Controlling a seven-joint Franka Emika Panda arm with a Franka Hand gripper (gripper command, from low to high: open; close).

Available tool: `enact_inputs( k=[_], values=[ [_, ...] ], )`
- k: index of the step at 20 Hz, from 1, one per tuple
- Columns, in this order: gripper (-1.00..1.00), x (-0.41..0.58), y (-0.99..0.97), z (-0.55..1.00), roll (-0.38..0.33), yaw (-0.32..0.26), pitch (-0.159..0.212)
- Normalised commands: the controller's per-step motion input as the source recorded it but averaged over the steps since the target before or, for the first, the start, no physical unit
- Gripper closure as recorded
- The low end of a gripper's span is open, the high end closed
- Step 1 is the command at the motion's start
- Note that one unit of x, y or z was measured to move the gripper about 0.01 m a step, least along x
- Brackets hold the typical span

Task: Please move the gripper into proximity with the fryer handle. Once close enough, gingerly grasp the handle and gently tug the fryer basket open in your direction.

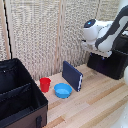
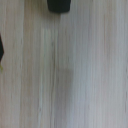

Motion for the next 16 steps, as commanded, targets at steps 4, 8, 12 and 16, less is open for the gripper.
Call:
enact_inputs(
  k=[4, 8, 12, 16],
  values=[
    [-1.00, 0.204, -0.56, -0.05, 0.001, 0.060, -0.055],
    [-1.00, 0.144, -0.45, -0.08, 0.018, -0.005, -0.013],
    [-1.00, 0.209, -0.36, -0.15, 0.010, -0.018, 0.000],
    [1.00, 0.372, -0.26, -0.16, 0.001, -0.002, 0.000]
  ],
)
